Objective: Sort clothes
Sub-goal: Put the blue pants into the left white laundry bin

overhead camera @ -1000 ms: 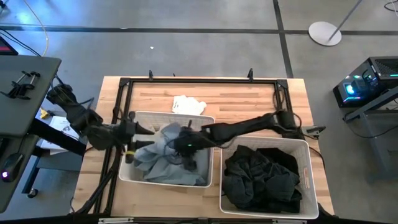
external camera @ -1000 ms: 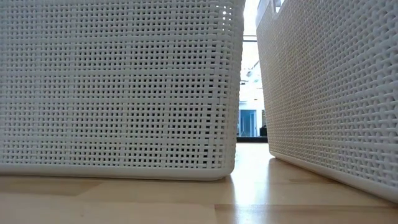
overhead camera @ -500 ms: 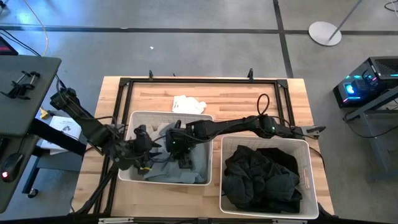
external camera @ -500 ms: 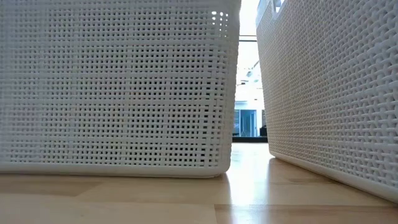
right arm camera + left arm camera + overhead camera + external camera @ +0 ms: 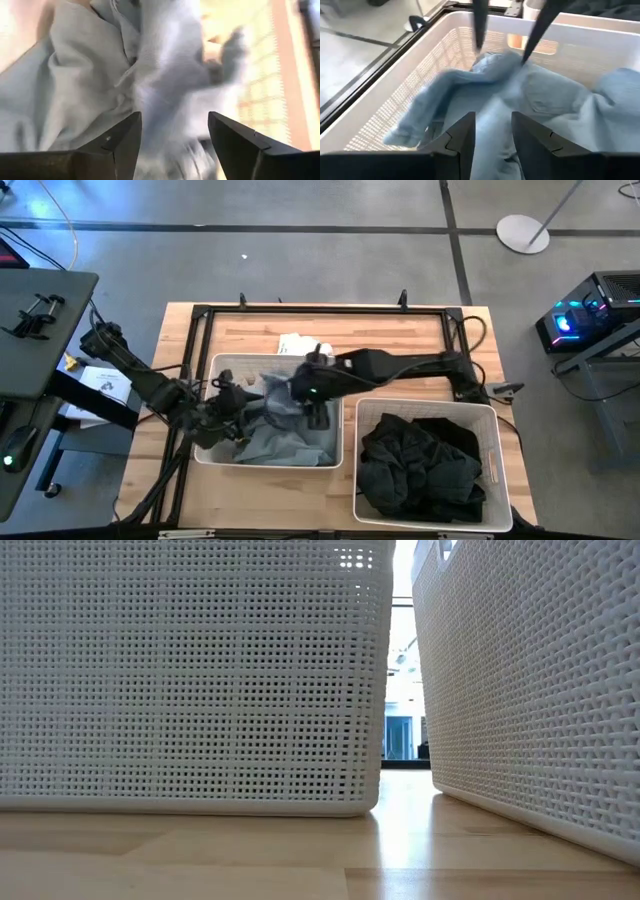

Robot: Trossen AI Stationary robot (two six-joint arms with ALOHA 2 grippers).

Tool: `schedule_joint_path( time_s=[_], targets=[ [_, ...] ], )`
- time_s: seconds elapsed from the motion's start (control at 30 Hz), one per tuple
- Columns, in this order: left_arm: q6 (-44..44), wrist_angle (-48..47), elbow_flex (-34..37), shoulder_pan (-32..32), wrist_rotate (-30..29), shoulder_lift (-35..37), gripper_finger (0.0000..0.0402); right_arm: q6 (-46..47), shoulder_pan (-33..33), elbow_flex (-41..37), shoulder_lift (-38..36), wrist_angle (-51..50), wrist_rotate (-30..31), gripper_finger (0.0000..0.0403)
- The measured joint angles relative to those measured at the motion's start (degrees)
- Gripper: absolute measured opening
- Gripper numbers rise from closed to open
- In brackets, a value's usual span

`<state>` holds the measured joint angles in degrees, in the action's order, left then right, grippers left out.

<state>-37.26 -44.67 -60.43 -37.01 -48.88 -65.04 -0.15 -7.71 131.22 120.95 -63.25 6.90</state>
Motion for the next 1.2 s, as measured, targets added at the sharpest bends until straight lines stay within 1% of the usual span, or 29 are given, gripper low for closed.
schedule_joint_path(
  time_s=[0.07,0.17,0.23,0.3,0.4,0.5,0.57,0.63,0.7,0.83,0.9,0.97,1.07,1.13,1.2],
  targets=[
    [0.7,2.2,1.0,1.6,0.0,-0.7,0.0111,0.1,-1.3,0.0,-2.3,-1.9,3.1,0.0220],
    [4.6,10.4,3.7,4.4,1.1,-1.7,0.0098,0.2,-3.3,0.1,-5.1,-3.3,6.3,0.0220],
    [7.4,15.8,5.8,7.1,4.5,-2.6,0.0085,0.7,-4.7,0.1,-6.2,-5.3,8.1,0.0220],
    [7.6,18.9,8.4,10.0,7.5,-3.7,0.0069,2.0,-6.1,0.0,-7.2,-7.6,10.2,0.0220],
    [4.3,19.5,12.6,13.2,10.3,-5.3,0.0041,4.8,-8.1,0.0,-8.8,-10.1,13.5,0.0220],
    [-0.6,20.6,17.1,15.0,16.0,-6.6,0.0012,7.5,-10.0,0.1,-9.0,-11.6,17.5,0.0220],
    [-3.6,20.9,19.6,15.4,19.0,-7.0,0.0004,8.6,-11.1,0.1,-8.7,-13.2,19.8,0.0220],
    [-7.8,17.8,20.7,14.9,19.4,-6.3,0.0005,9.4,-11.6,0.1,-8.4,-14.0,20.7,0.0220],
    [-11.7,11.1,20.7,13.4,19.2,-4.5,0.0006,10.4,-12.1,0.1,-8.4,-14.8,20.9,0.0220],
    [-13.2,0.3,20.2,8.9,20.6,1.4,0.0001,12.2,-12.9,-2.9,-9.0,-15.0,23.1,0.0220],
    [-15.0,-5.3,19.6,6.2,22.2,4.7,0.0001,13.8,-13.4,-5.4,-9.9,-15.2,25.3,0.0220],
    [-15.6,-8.5,19.2,3.6,23.2,7.9,0.0001,15.1,-13.5,-8.6,-11.1,-14.9,26.0,0.0220],
    [-14.0,-9.0,18.1,1.0,24.2,12.0,0.0001,16.3,-13.6,-14.8,-12.9,-12.7,25.6,0.0220],
    [-12.3,-6.7,16.1,0.3,24.6,14.0,0.0002,16.7,-13.3,-19.0,-14.4,-11.2,25.1,0.0220],
    [-8.7,-2.9,13.3,-0.1,24.5,15.6,0.0003,17.0,-13.2,-22.8,-16.5,-9.9,25.1,0.0220]
  ],
)
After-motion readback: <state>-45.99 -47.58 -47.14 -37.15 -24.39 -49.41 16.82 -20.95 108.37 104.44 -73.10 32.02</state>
